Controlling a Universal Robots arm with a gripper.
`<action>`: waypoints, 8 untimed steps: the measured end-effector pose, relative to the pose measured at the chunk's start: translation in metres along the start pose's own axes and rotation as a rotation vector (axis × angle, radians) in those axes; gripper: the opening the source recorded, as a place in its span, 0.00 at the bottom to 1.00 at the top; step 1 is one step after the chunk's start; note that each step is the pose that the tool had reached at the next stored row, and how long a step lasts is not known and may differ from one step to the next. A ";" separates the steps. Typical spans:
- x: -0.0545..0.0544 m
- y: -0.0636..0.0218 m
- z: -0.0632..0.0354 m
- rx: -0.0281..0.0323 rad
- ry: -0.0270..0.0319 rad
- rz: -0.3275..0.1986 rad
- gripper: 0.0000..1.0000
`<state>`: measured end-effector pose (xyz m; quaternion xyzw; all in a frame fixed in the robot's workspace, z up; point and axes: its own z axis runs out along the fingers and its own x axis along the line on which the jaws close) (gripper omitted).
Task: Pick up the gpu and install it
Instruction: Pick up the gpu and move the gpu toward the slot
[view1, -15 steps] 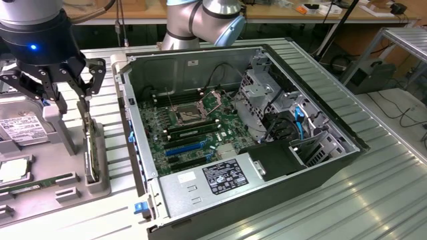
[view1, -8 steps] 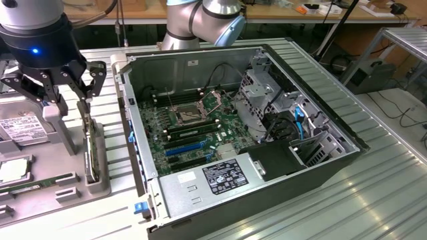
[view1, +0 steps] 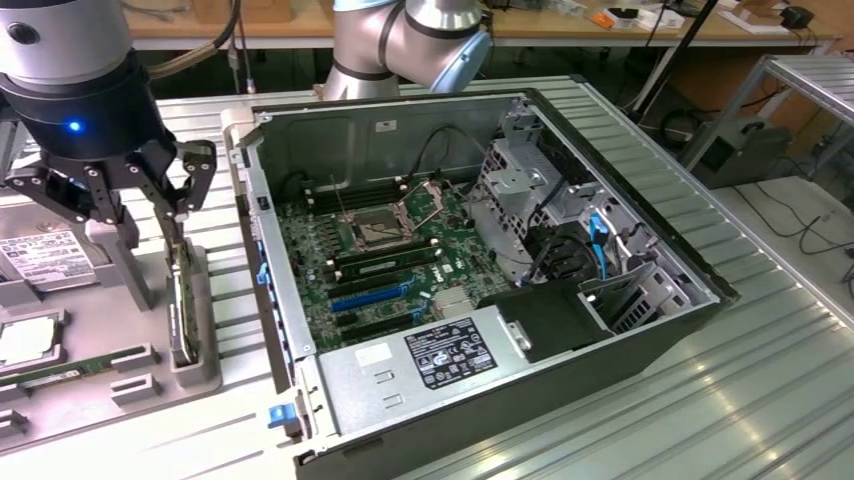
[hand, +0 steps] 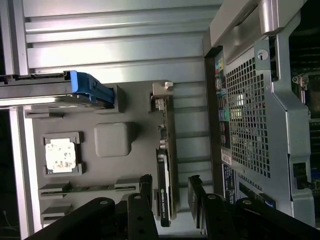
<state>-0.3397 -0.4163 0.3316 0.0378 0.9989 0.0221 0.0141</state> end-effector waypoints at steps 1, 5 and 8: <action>0.000 -0.0008 0.0003 0.0000 0.0000 0.000 0.42; 0.000 -0.0045 0.0031 0.0000 0.0000 0.000 0.42; 0.000 -0.0077 0.0072 0.0001 0.0000 0.000 0.42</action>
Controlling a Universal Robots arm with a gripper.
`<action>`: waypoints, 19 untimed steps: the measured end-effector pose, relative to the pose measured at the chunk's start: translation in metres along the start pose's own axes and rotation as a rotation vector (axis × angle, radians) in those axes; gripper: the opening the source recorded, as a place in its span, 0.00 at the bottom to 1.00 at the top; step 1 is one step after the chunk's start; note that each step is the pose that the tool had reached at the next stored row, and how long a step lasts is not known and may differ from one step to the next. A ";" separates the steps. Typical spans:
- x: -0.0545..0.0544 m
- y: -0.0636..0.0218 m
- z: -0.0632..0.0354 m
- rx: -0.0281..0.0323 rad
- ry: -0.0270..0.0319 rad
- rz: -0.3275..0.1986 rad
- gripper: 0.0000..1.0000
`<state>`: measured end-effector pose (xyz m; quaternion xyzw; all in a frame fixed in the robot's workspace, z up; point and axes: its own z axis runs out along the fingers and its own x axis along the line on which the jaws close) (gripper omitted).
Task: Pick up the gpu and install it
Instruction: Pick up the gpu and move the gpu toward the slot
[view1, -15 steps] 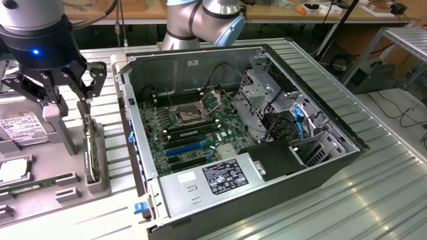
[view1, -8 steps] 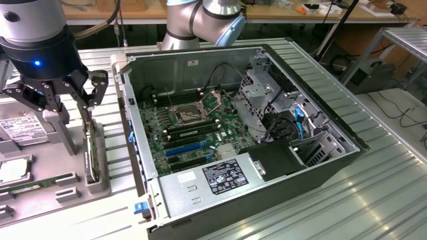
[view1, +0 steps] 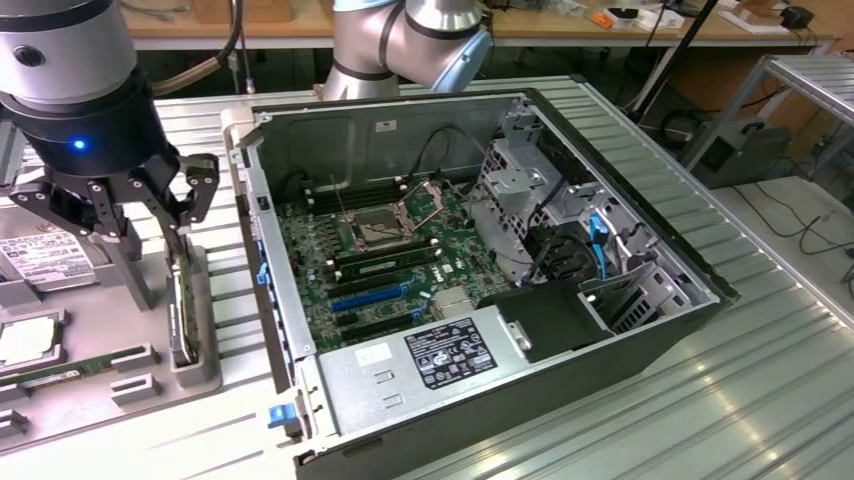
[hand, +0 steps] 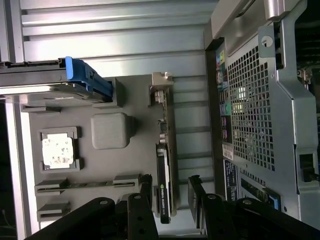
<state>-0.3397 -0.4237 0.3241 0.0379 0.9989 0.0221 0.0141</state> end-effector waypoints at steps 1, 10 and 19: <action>0.000 -0.0011 0.0014 0.0000 0.0000 0.000 0.42; 0.000 -0.0058 0.0105 0.0000 -0.0001 0.000 0.42; 0.000 -0.0074 0.0192 0.0000 0.0000 0.000 0.42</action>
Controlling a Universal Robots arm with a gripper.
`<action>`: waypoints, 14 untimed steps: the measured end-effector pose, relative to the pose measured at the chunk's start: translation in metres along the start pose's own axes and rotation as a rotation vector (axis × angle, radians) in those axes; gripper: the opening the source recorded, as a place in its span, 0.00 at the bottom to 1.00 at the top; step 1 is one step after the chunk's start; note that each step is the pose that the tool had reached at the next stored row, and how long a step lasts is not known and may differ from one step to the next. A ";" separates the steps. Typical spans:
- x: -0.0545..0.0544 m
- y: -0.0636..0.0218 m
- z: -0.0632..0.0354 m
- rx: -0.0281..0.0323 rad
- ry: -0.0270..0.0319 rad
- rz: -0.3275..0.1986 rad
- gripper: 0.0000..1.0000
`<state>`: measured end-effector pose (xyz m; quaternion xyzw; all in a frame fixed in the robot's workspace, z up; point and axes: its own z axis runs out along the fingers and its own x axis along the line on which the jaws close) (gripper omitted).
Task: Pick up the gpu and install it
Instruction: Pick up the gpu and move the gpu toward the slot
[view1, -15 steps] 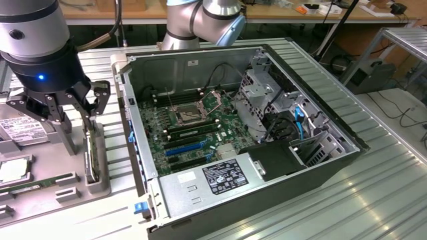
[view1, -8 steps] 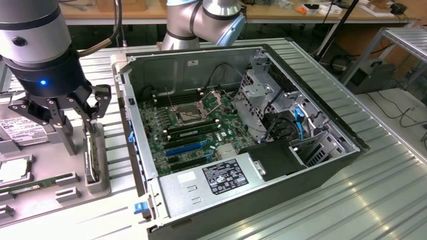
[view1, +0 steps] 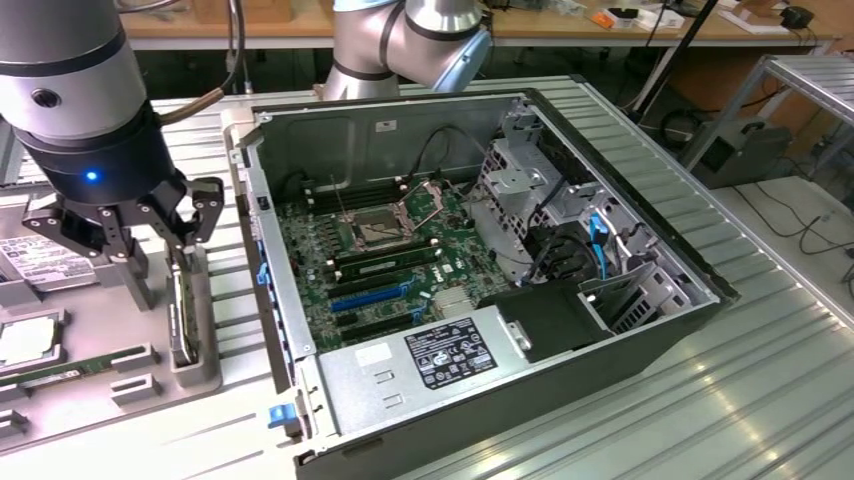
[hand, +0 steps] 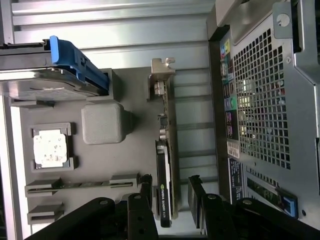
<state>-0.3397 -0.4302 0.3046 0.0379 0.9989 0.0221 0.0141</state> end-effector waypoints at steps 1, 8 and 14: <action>0.000 -0.0002 0.0009 0.0000 0.0000 0.000 0.42; 0.000 -0.0012 0.0061 0.0000 0.0001 0.000 0.42; 0.000 -0.0013 0.0089 -0.0002 -0.0002 0.000 0.42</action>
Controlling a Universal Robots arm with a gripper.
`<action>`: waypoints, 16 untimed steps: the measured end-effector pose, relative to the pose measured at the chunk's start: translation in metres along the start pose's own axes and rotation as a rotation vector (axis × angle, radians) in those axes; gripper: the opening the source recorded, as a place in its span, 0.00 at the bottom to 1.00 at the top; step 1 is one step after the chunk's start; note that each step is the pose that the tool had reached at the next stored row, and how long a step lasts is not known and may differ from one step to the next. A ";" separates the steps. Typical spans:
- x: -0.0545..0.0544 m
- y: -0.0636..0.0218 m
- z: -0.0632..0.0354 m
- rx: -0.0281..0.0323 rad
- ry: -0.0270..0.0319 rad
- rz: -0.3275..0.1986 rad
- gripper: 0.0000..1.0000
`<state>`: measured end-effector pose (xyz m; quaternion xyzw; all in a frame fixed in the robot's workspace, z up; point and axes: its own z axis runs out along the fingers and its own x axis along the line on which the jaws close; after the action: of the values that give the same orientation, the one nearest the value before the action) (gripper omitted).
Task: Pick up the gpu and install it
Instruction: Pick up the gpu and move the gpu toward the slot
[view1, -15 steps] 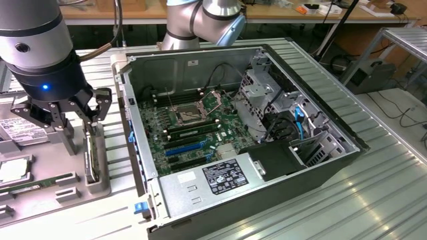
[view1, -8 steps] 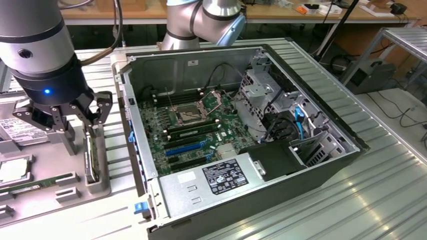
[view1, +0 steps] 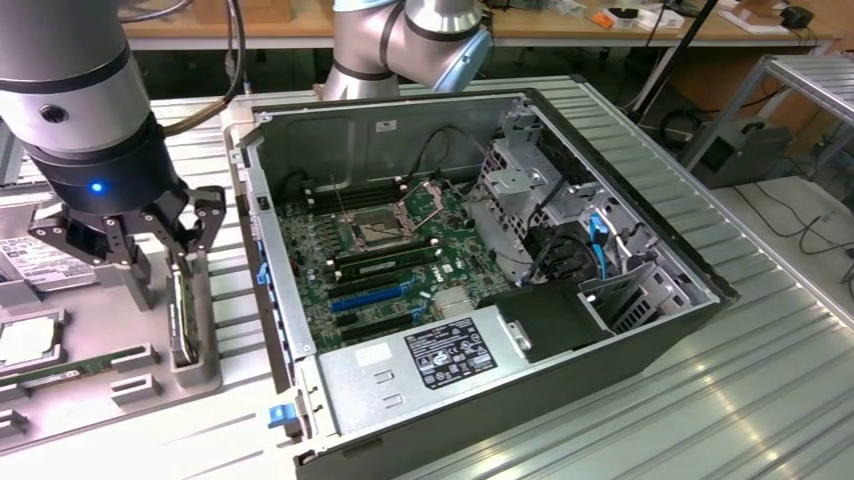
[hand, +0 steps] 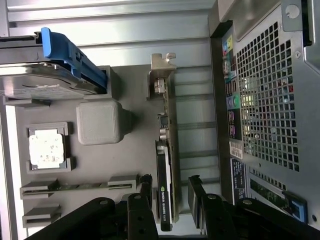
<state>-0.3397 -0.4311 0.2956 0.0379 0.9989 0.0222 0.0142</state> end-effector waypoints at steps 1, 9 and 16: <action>0.000 -0.0001 0.0009 0.0002 0.0002 0.000 0.42; 0.000 -0.0103 0.0126 0.0002 0.0002 0.000 0.42; 0.001 -0.0116 0.0274 0.0001 0.0002 0.000 0.42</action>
<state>-0.3406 -0.4415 0.2677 0.0379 0.9989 0.0221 0.0141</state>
